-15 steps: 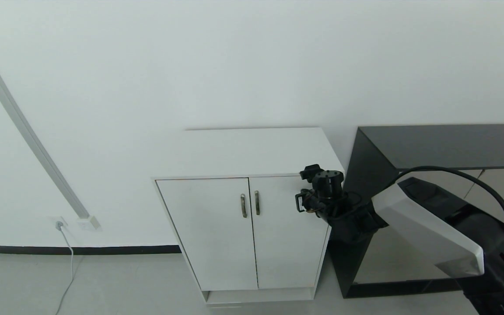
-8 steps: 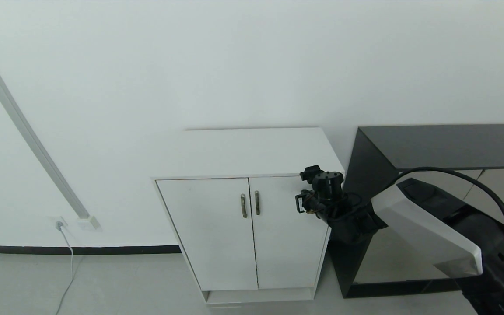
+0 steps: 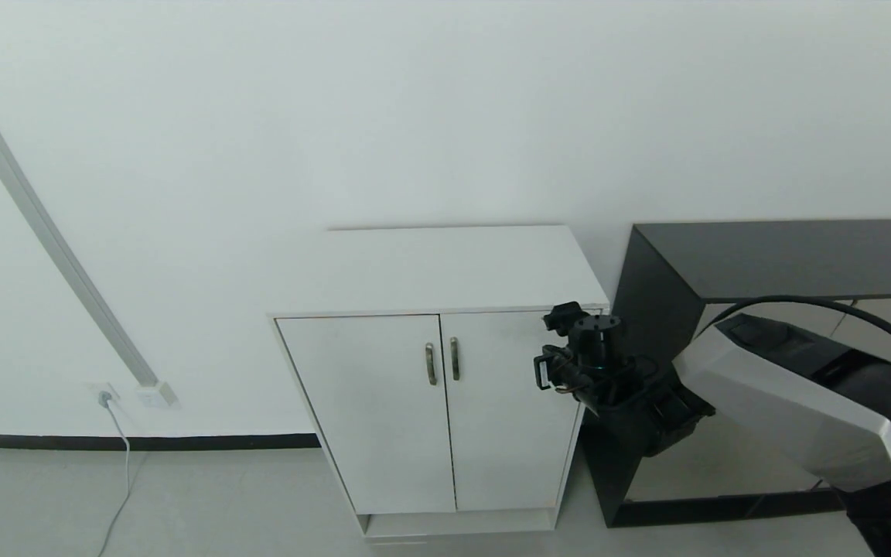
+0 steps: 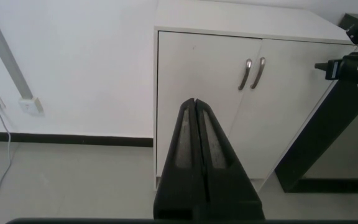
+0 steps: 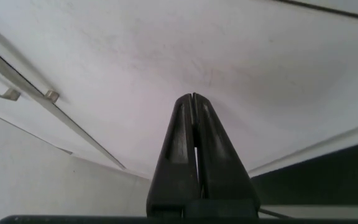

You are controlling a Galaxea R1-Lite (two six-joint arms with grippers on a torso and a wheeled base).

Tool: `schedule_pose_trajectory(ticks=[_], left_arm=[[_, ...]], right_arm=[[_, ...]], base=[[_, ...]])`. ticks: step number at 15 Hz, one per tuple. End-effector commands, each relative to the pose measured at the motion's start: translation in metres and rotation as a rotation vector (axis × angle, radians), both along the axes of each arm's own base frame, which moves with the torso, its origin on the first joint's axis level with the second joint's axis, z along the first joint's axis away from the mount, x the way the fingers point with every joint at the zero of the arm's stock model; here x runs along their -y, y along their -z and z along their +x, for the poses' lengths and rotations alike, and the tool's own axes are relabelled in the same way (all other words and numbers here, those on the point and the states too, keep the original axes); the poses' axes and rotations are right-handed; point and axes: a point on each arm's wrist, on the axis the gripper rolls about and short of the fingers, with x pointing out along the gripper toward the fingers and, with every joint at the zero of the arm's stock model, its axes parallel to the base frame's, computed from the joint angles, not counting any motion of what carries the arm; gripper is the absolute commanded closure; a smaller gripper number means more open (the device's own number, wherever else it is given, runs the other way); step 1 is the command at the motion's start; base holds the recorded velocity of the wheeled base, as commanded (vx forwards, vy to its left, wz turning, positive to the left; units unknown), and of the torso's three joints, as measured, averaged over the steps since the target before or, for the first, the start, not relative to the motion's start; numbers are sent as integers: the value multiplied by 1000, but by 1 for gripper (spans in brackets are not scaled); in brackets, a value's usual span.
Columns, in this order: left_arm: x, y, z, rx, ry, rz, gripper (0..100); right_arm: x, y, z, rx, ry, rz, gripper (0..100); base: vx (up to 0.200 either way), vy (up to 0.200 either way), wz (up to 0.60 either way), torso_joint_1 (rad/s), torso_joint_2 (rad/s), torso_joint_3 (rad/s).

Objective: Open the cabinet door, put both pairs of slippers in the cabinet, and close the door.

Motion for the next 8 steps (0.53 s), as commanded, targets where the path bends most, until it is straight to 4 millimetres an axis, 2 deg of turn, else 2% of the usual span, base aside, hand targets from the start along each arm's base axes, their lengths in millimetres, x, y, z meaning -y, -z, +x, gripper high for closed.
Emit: schedule_pose_trajectory(ticks=[1,8], left_arm=[[0,0,0,-1,-2,0,100],[0,0,0,-1,0,0,100]], right_arm=[[10,-19,-16,13,2,8,100],[57,-51,-77,48,41,23,100]], base=[[0,0,0,0,0,0],[0,0,0,0,0,0]])
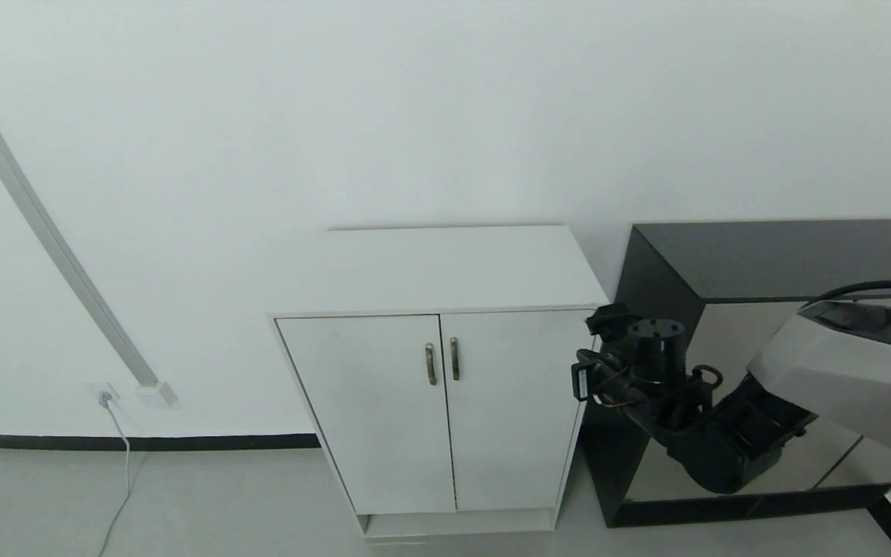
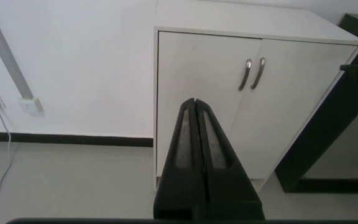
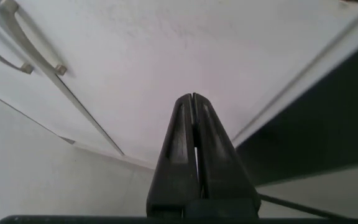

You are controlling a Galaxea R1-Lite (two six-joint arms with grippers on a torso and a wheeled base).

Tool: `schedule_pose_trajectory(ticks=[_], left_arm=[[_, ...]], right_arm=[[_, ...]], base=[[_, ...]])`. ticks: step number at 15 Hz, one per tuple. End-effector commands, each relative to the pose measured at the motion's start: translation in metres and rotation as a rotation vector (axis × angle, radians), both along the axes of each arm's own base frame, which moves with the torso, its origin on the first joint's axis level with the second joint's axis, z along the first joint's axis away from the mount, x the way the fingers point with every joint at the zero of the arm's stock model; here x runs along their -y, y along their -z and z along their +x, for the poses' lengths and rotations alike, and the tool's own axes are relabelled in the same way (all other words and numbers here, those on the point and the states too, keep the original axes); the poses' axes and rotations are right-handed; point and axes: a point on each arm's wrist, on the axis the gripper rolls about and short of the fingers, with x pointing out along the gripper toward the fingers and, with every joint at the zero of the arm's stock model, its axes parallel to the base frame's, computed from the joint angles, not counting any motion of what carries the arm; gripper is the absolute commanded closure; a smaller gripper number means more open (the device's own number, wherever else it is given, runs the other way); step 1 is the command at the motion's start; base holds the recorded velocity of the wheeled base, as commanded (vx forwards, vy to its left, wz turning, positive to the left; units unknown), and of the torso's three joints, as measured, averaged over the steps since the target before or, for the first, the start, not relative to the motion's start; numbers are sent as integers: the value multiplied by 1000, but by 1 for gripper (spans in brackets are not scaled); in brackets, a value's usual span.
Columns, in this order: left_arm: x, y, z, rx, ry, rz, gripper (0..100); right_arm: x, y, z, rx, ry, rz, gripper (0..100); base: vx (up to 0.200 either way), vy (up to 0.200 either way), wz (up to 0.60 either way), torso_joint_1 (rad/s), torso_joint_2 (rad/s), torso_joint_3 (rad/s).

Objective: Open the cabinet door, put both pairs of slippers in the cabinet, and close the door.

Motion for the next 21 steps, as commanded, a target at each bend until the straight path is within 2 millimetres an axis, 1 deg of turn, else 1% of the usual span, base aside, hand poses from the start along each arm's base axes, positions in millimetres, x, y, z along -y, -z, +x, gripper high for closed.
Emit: schedule_pose_trajectory(ticks=[1,2,3,6,7,8,9,11,13,15,17,18,21], left_arm=[[0,0,0,-1,0,0,100],[0,0,0,-1,0,0,100],[0,0,0,-1,0,0,100],[0,0,0,-1,-2,0,100],[0,0,0,-1,-3,0,100],[0,0,0,-1,-3,0,100],[0,0,0,-1,-2,0,100],[0,0,0,-1,-2,0,100],[0,0,0,-1,-3,-2,100],[0,0,0,-1,-2,0,100],[0,0,0,-1,-2,0,100],[0,0,0,-1,-2,0,100],[0,0,0,-1,-2,0,100]], right_arm=[[18,-24,-20,35,18,17,100],[34,-29,-33,32,41,13,100],[45,-32,-40,28,62,9,100],[73,-40,-59,21,127,-2,100],[79,-43,-63,22,141,-2,100],[92,-48,-74,22,167,-2,100],[99,-50,-83,19,180,-4,100],[106,-53,-99,15,185,-5,100],[114,-58,-124,19,186,-5,100],[121,-64,-143,36,189,2,100],[126,-67,-156,51,193,5,100],[132,-67,-170,54,201,-4,100],[143,-67,-192,72,220,-16,100]], base=[[0,0,0,0,0,0],[0,0,0,0,0,0],[0,0,0,0,0,0],[0,0,0,0,0,0],[0,0,0,0,0,0],[0,0,0,0,0,0],[0,0,0,0,0,0],[0,0,0,0,0,0],[0,0,0,0,0,0],[0,0,0,0,0,0],[0,0,0,0,0,0],[0,0,0,0,0,0],[0,0,0,0,0,0]])
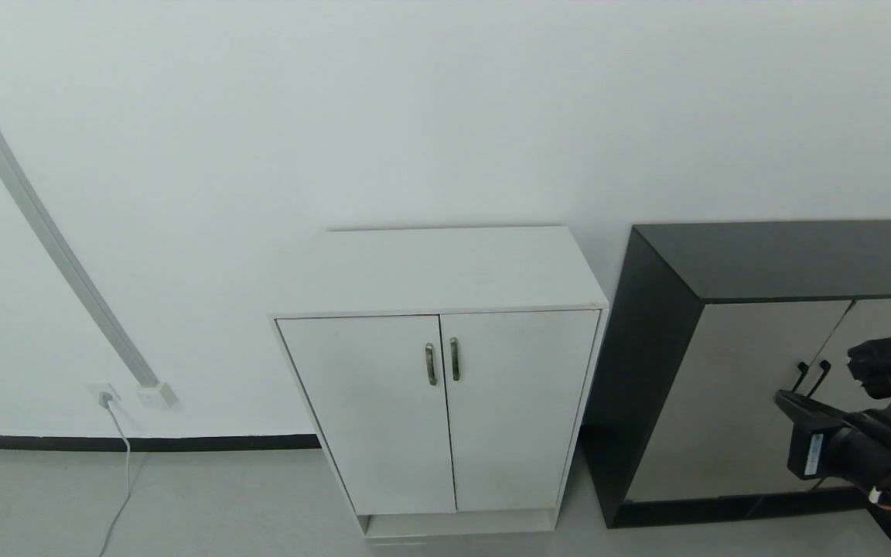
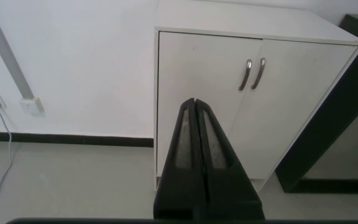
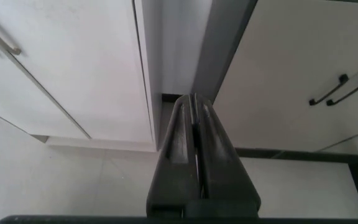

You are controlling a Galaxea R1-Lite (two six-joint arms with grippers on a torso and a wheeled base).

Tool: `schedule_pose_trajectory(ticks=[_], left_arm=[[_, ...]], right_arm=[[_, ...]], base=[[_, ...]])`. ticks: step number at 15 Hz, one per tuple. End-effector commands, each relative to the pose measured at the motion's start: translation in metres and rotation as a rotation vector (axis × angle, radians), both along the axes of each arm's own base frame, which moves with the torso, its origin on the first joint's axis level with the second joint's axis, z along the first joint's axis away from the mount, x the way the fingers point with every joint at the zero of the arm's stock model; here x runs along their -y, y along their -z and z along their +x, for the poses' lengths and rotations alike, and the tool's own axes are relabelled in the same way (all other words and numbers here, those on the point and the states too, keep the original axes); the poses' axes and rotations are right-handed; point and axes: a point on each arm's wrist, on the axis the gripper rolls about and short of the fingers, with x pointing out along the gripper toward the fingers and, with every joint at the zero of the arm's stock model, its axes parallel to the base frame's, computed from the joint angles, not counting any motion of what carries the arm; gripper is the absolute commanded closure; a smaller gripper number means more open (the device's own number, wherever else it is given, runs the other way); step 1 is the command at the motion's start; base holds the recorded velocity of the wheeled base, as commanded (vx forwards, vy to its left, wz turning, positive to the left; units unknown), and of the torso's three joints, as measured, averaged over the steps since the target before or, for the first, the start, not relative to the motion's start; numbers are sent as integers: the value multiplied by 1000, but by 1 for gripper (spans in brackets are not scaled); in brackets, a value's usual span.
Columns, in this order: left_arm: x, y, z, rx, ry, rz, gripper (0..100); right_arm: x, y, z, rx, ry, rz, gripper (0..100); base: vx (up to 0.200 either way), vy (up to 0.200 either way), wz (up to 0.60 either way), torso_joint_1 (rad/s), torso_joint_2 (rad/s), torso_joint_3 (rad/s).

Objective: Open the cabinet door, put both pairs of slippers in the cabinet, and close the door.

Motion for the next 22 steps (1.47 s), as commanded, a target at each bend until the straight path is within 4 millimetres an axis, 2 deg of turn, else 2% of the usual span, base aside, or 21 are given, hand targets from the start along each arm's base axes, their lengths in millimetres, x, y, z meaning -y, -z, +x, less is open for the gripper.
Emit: schedule_pose_trajectory(ticks=[1,6,11,19,22], left_arm=[[0,0,0,-1,-1,0,100],[0,0,0,-1,-1,0,100],[0,0,0,-1,-1,0,100],[0,0,0,-1,-1,0,100],[0,0,0,-1,0,0,100]], right_arm=[[7,-6,-18,40,10,8,100],[18,-6,-53,85,20,0,100],[28,-6,-91,55,19,-7,100],[43,17,-152,-16,-33,-12,100],[46,26,-166,-15,-54,-9,100]], base=[[0,0,0,0,0,0],[0,0,0,0,0,0],[0,0,0,0,0,0],[0,0,0,0,0,0],[0,0,0,0,0,0]])
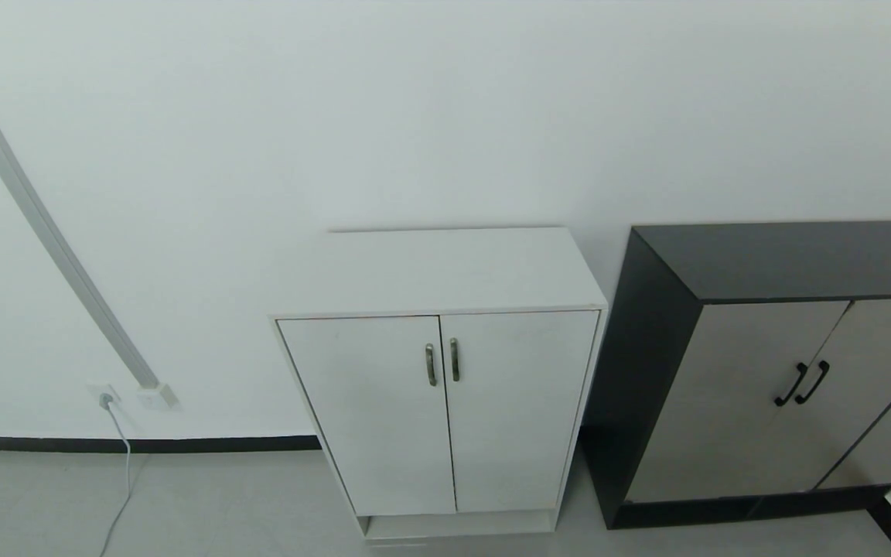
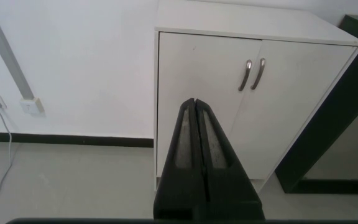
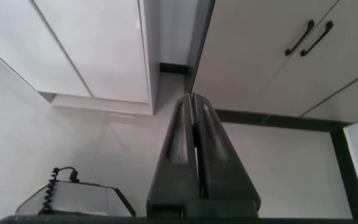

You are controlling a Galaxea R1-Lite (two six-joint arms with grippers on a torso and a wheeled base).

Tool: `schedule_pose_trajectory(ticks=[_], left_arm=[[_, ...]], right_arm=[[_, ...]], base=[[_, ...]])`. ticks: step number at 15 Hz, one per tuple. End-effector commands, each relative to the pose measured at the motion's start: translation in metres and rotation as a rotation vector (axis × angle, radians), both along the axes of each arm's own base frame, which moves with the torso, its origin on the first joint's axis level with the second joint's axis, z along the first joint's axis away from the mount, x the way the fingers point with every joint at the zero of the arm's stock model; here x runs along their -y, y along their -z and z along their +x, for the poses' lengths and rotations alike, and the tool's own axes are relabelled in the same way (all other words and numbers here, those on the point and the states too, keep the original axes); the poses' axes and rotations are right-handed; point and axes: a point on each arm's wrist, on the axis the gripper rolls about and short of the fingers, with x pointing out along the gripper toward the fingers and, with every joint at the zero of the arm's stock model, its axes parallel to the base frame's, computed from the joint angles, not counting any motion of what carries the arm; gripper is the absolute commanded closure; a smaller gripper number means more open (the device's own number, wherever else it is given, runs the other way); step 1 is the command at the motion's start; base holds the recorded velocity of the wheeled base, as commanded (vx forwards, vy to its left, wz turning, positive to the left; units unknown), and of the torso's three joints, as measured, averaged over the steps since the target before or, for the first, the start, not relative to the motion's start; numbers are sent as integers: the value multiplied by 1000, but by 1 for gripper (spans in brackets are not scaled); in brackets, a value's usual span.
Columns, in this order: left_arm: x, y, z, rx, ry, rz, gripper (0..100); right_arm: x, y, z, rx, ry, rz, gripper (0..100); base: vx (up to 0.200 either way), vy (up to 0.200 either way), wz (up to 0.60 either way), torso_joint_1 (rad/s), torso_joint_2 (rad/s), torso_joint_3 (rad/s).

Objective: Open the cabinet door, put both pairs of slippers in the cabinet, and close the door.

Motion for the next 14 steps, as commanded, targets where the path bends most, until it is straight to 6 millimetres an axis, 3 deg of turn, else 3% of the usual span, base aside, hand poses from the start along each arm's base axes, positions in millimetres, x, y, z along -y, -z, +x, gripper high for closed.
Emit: schedule_pose_trajectory(ticks=[1,8,14], left_arm=[[0,0,0,-1,-1,0,100],[0,0,0,-1,2,0,100],[0,0,0,-1,2,0,100]], right_arm=[[4,7,-19,74,-29,29,100],[6,16,-37,159,-146,79,100],[5,21,-36,131,-210,73,100]], base=[[0,0,0,0,0,0],[0,0,0,0,0,0],[0,0,0,0,0,0]])
